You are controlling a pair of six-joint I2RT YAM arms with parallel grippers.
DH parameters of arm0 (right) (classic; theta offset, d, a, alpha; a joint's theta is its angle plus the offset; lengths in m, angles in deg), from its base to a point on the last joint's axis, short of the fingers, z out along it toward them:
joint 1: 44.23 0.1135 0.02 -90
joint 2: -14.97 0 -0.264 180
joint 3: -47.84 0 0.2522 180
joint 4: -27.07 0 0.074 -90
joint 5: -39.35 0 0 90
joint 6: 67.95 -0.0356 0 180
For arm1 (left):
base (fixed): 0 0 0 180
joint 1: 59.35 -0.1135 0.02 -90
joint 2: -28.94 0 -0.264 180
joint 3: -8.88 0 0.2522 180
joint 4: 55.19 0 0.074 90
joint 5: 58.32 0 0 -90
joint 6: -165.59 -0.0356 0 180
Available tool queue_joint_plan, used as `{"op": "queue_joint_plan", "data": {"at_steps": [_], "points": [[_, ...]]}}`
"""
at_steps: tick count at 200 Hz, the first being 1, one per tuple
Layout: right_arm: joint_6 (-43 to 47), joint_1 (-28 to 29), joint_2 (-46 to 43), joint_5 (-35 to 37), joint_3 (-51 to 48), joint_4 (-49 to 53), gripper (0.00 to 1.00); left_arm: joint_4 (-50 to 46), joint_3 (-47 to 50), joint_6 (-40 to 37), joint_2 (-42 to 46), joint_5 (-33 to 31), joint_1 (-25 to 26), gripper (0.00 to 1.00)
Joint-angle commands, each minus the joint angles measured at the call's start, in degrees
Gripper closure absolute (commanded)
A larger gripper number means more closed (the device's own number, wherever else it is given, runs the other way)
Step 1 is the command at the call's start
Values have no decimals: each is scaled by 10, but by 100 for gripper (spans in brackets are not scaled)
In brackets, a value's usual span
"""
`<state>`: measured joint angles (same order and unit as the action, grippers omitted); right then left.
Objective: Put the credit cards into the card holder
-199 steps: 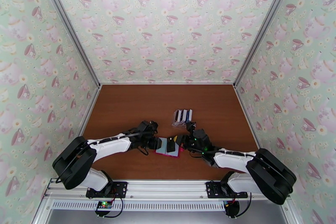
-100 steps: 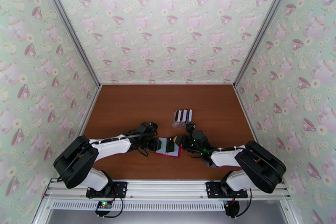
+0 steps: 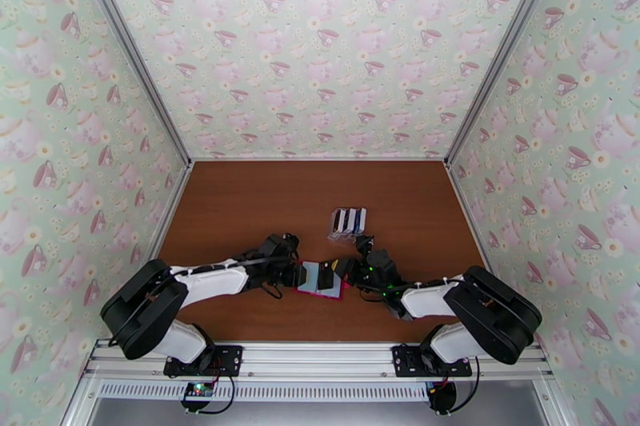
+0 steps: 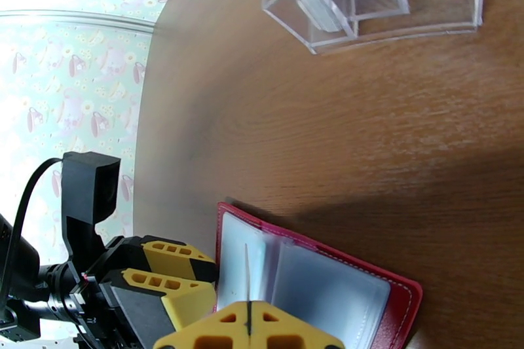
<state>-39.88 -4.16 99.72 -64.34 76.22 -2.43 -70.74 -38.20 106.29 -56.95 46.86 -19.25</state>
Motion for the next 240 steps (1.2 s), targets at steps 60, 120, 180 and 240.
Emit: {"op": "queue_joint_plan", "data": {"at_steps": [60,120,180,240], "points": [[-32,3,51,15,-18,-76,100,-14,36,31,7,5,9,63],[-48,2,96,3,-21,-134,100,-15,45,41,19,-2,15,63],[-51,3,131,-15,-24,-176,100,-9,50,47,16,-4,18,62],[-46,2,130,-26,-22,-173,100,4,54,53,3,-1,17,62]]}}
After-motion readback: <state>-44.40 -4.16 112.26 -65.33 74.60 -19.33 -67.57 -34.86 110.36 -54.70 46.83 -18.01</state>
